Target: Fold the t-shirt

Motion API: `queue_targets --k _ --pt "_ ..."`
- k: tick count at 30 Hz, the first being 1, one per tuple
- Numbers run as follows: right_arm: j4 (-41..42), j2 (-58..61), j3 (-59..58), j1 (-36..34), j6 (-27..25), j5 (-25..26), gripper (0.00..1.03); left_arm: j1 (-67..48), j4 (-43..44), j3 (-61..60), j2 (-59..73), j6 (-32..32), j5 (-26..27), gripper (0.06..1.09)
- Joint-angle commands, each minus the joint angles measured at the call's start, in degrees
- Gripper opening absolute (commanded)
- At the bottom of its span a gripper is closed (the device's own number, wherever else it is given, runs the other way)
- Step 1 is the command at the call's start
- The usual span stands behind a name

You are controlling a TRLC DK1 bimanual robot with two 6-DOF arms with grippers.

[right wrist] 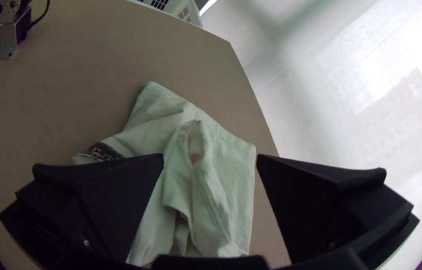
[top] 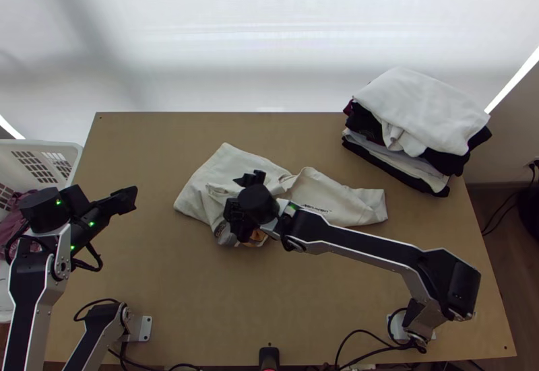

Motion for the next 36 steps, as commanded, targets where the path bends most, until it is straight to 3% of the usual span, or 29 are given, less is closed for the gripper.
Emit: queue_targets --k 1,3,5,14,18,36 --pt "2.4 1.7 1.0 -0.3 0.8 0.6 0.52 0.9 0.5 -1.6 -0.7 0.9 0.2 1.04" --pt "3.4 2.2 1.0 -0.5 1.0 0.6 0.34 1.0 0.5 -1.8 -1.1 0.9 0.2 1.04" --pt "3.5 2.6 0.9 -1.1 1.2 0.6 0.29 1.0 0.5 -2.1 -1.2 0.9 0.3 1.04" --pt "2.4 5.2 2.2 -2.9 1.3 0.0 0.30 1.0 0.5 -2.6 -1.7 0.9 0.4 1.04" --pt "1.8 6.6 3.2 -3.1 1.2 -0.1 0.49 1.0 0.6 -2.7 -1.6 0.9 0.5 1.04" --pt "2.0 9.8 4.8 -3.8 1.6 -0.3 0.49 2.2 0.9 -3.2 -1.6 0.8 0.5 1.04"
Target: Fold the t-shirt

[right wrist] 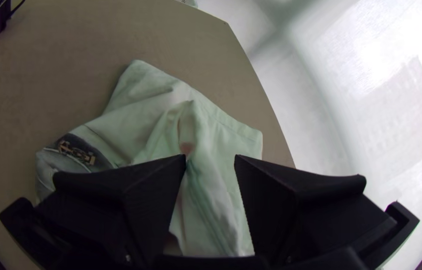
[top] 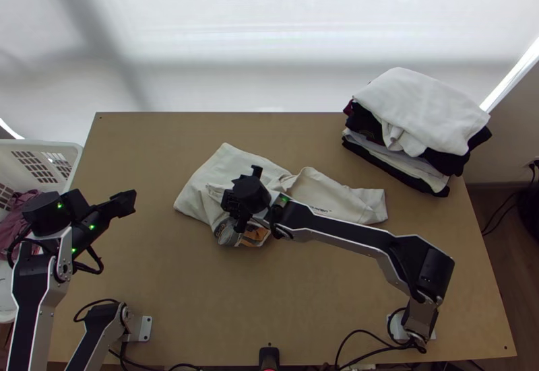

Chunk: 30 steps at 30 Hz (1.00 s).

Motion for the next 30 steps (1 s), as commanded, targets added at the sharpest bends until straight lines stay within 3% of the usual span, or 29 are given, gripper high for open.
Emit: queue_targets --k 1,6,8,12,13,14,17,30 --pt "0.0 1.7 1.1 -0.6 0.9 -0.1 0.49 0.4 0.6 -1.0 -0.7 0.8 0.4 1.04" --pt "1.4 3.1 1.8 -1.3 1.4 0.0 0.47 0.4 0.6 -1.0 -0.1 0.8 0.5 1.04" --pt "3.7 3.3 1.9 -1.6 1.7 0.0 0.22 0.5 0.7 -1.0 -0.1 0.8 0.5 1.04" --pt "5.7 3.0 1.4 -2.2 1.9 0.1 0.21 0.5 0.7 -1.0 0.1 0.8 0.5 1.04" --pt "5.7 2.6 1.0 -2.2 1.7 0.3 0.18 0.5 0.7 -1.0 0.1 0.8 0.5 1.04" --pt "6.4 2.0 0.5 -2.4 1.9 0.7 0.01 0.5 0.8 -1.0 0.2 0.8 0.5 1.04" --pt "10.7 -0.4 -0.8 -3.0 2.4 2.7 0.03 0.5 2.0 -1.3 1.2 0.7 0.7 1.04" --pt "13.0 -14.7 -12.6 -8.4 4.6 7.6 0.03 -4.2 11.7 1.6 14.4 -1.0 1.0 1.04"
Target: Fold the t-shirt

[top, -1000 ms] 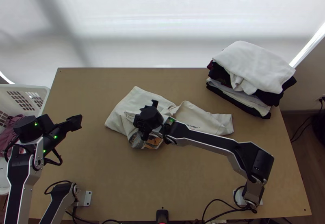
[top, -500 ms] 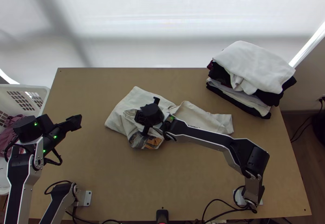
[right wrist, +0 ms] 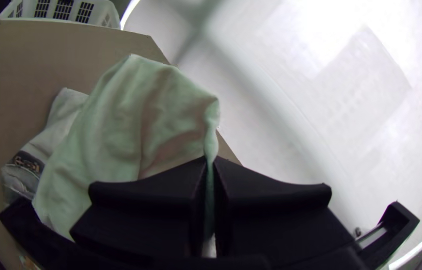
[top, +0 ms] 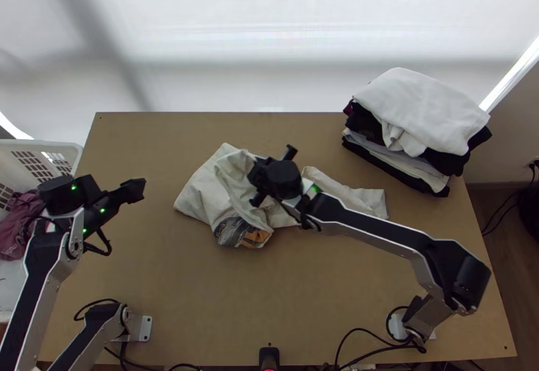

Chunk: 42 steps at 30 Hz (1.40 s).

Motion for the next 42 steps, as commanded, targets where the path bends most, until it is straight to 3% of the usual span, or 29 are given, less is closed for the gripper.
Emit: queue_targets --k 1,22,27,33,42 --pt "2.4 -5.0 -4.9 -2.2 0.8 1.8 0.03 -1.7 2.1 2.1 4.5 -0.7 0.5 1.04" --pt "4.2 -24.3 -22.0 -14.9 2.0 7.0 0.03 -14.0 11.0 5.7 19.1 -1.4 -4.8 1.04" --pt "4.2 -28.9 -25.4 -17.2 1.8 7.3 0.03 -17.8 8.3 6.2 21.2 -0.9 -5.0 1.04" --pt "4.3 -32.4 -27.6 -19.1 1.8 7.3 0.03 -21.3 -2.9 6.4 23.8 3.6 -8.4 1.03" --pt "4.6 -35.0 -29.6 -19.6 2.0 7.3 0.03 -21.8 -1.1 9.9 30.5 1.7 -8.6 1.03"
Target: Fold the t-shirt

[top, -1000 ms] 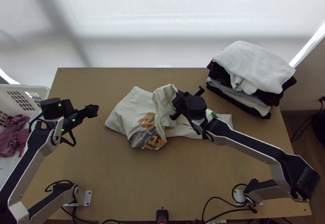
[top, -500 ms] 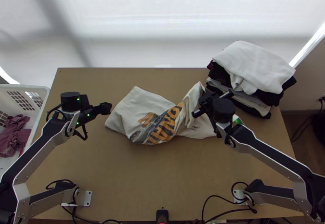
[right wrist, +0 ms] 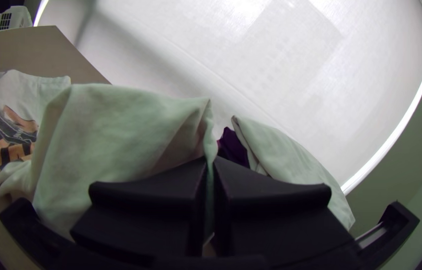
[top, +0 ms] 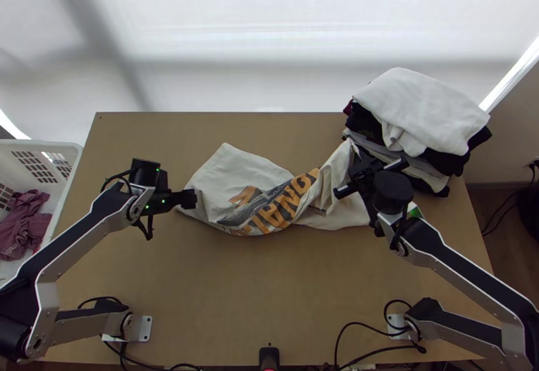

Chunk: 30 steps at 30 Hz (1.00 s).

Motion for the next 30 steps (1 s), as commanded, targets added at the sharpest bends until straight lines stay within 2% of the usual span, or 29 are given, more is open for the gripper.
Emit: queue_targets --k 1,13,26,27,29,30 --pt "1.5 -2.1 -1.1 -1.2 0.7 0.8 0.03 -0.9 0.6 3.0 3.4 -1.2 -0.4 1.03" --pt "2.3 -5.8 -3.5 -6.7 0.3 0.8 0.03 -4.2 2.0 3.8 5.5 -2.0 -1.5 1.03" --pt "4.1 -7.1 -6.1 -7.5 0.3 0.7 0.03 -4.5 5.1 4.0 11.7 -2.0 -1.6 1.03" --pt "4.1 -7.1 -6.1 -7.5 0.3 0.7 0.03 -4.5 5.4 4.1 12.2 -1.8 -1.6 1.01" --pt "4.1 -7.1 -6.2 -7.5 0.3 0.7 0.03 -4.5 6.4 4.0 12.5 -1.7 -1.6 0.81" --pt "4.1 -7.1 -6.2 -7.5 0.3 0.7 0.03 -4.5 7.2 3.9 12.4 -1.7 -1.8 0.66"
